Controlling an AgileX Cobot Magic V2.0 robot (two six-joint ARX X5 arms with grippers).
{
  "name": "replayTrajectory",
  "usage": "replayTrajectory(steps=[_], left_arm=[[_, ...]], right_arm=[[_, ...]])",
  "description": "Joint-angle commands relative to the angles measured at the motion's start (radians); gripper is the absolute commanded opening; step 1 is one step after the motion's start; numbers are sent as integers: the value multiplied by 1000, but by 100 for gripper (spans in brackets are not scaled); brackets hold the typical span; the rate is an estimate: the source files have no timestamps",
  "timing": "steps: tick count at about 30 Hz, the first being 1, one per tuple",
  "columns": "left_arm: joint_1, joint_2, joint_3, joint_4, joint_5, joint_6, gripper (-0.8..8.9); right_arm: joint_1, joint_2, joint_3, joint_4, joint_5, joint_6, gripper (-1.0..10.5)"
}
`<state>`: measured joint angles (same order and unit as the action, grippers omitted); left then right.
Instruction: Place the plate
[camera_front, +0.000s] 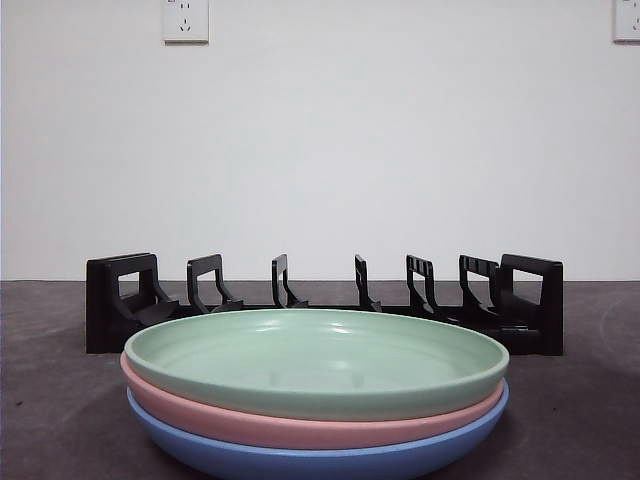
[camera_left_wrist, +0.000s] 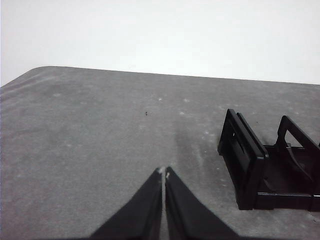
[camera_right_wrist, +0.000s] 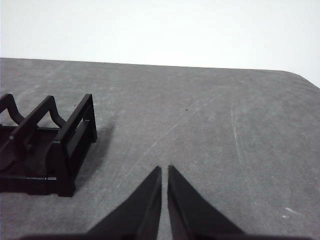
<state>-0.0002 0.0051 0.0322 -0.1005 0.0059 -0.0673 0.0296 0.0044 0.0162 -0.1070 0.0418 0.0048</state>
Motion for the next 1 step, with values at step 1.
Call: replayTrajectory(steps=[1], left_arm=[[0,-2,-20,13,4,2,8]], right_arm=[[0,-1,-4,10,0,11,19]])
